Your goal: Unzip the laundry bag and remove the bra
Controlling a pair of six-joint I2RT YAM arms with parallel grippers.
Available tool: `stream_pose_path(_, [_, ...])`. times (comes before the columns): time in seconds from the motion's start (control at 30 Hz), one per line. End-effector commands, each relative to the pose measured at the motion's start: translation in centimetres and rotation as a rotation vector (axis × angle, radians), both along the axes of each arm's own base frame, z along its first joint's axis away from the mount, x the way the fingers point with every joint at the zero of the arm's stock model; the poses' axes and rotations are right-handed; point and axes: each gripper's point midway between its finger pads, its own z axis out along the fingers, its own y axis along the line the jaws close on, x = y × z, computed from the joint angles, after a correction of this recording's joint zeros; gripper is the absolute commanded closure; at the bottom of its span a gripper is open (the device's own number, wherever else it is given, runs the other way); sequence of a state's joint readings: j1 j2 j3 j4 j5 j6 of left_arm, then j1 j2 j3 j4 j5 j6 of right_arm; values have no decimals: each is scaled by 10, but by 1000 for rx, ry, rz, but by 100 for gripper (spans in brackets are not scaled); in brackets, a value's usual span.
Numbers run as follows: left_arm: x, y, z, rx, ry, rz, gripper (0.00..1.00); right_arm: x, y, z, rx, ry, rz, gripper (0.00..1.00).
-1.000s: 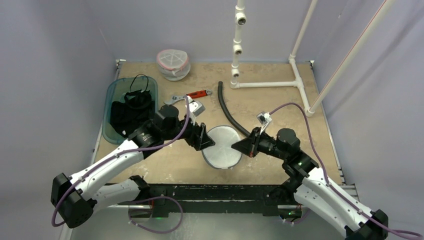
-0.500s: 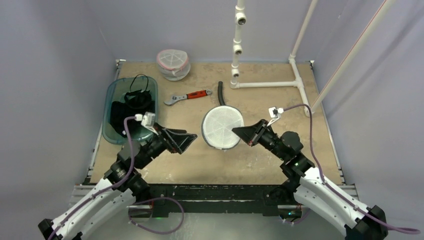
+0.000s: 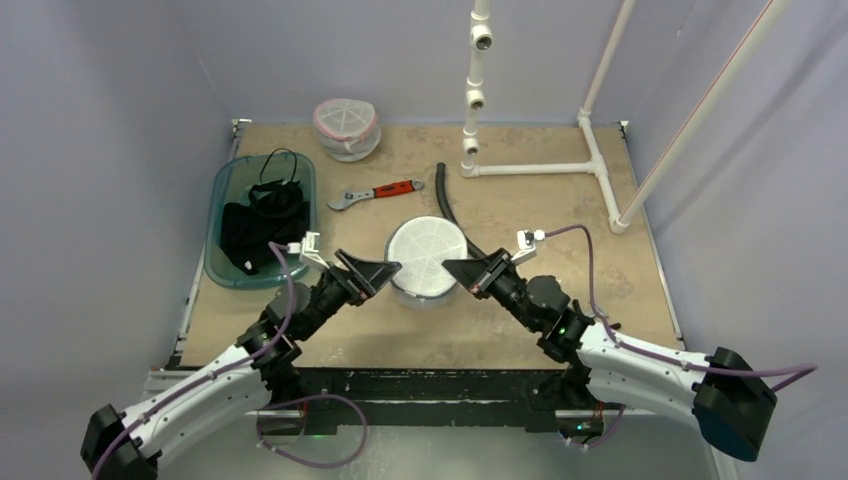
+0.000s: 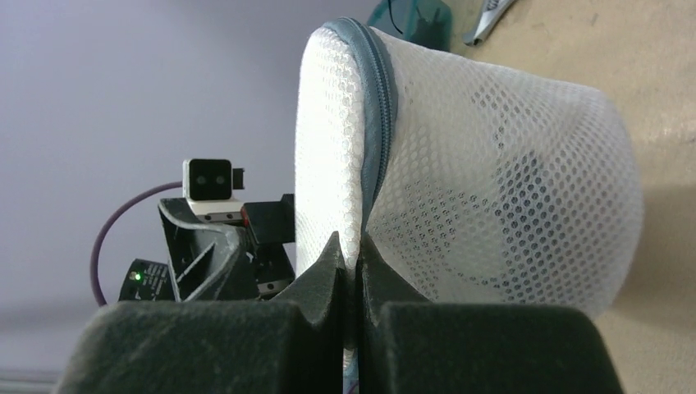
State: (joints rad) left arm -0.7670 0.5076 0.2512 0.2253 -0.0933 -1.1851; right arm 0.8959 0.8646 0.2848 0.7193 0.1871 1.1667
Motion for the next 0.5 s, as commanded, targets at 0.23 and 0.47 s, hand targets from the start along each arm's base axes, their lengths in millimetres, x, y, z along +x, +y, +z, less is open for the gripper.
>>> stream_pose_path(0.23, [-2,-27,-19,-74,57,-37,26,8,-10,4,109,29,-90,100])
stream_pose_path(0.47, [-5,-34,-37,-114,122,-60,38,9,-14,-12,104,59,-108,100])
